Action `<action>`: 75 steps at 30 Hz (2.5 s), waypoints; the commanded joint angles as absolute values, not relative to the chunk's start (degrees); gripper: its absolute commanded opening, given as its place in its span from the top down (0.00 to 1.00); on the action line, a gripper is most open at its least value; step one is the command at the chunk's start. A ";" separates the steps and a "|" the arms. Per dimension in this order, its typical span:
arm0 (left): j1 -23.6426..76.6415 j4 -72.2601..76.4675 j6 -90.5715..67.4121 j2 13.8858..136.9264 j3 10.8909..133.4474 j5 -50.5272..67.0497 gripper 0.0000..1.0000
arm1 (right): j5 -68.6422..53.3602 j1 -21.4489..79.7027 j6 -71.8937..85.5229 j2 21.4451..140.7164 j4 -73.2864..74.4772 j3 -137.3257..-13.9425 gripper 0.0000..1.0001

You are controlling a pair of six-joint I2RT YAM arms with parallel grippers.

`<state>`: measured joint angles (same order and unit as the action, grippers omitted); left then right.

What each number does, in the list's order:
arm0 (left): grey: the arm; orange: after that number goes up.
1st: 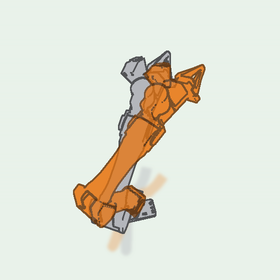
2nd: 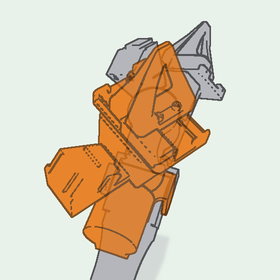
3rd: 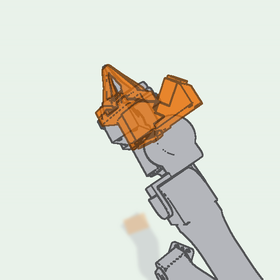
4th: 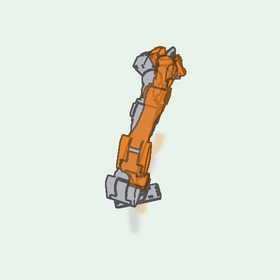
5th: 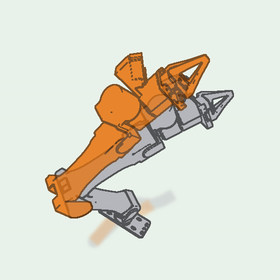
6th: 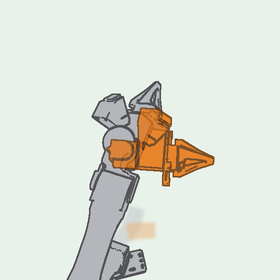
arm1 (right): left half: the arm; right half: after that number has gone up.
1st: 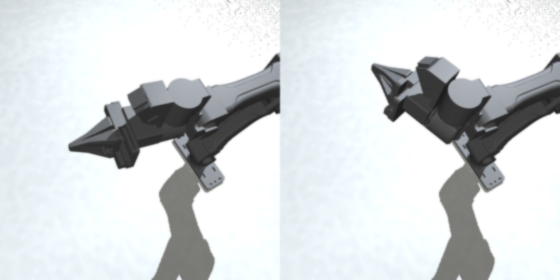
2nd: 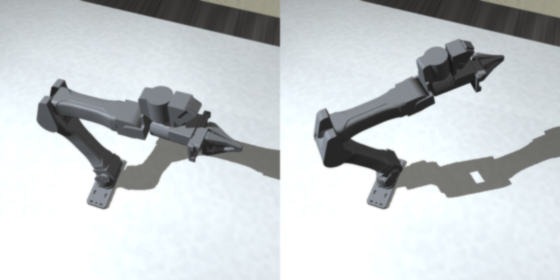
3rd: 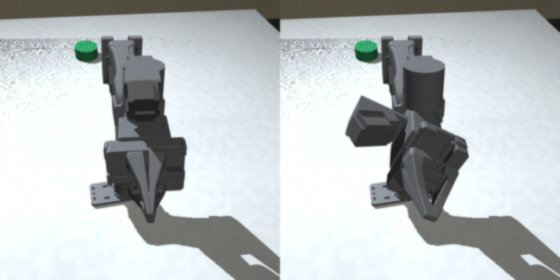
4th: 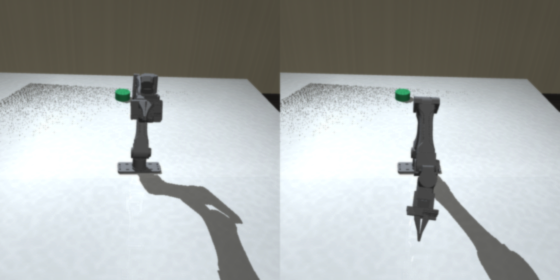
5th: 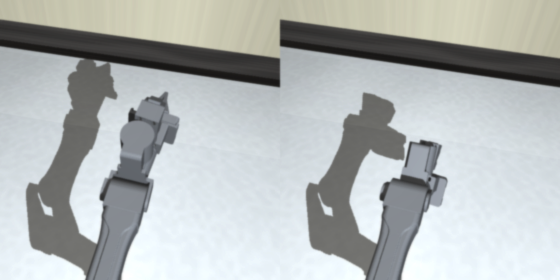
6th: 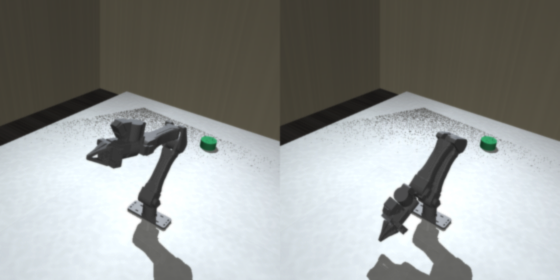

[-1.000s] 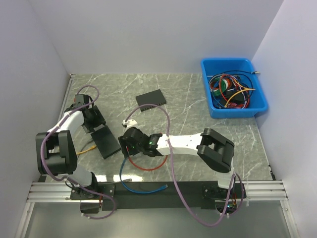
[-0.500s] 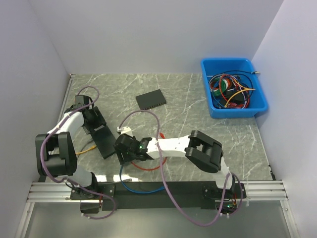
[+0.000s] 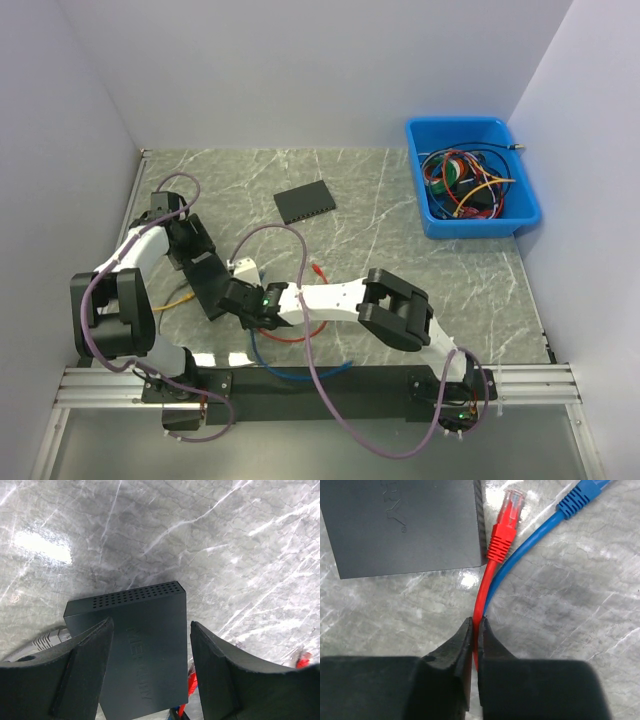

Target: Insert the plug into the switch port

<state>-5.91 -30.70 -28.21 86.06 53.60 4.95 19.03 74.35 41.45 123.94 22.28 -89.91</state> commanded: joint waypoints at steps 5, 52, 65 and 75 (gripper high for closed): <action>-5.80 -30.23 -28.56 84.02 53.00 5.71 0.31 | 20.74 74.97 42.71 122.62 22.15 -85.26 1.00; 5.80 -28.03 -32.26 105.35 82.25 13.18 0.31 | 0.19 30.60 27.59 99.12 15.74 -74.95 0.16; 7.12 -26.02 -34.37 124.45 98.61 20.48 0.31 | -16.15 22.51 34.00 130.67 13.01 -104.23 0.17; 7.38 -28.56 -34.28 127.44 100.02 17.58 0.32 | -21.98 19.07 40.43 136.77 7.31 -106.64 0.20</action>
<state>7.07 -28.23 -33.93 126.74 97.49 18.06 -20.08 19.29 38.28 136.53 9.43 -107.18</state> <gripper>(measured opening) 0.677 0.808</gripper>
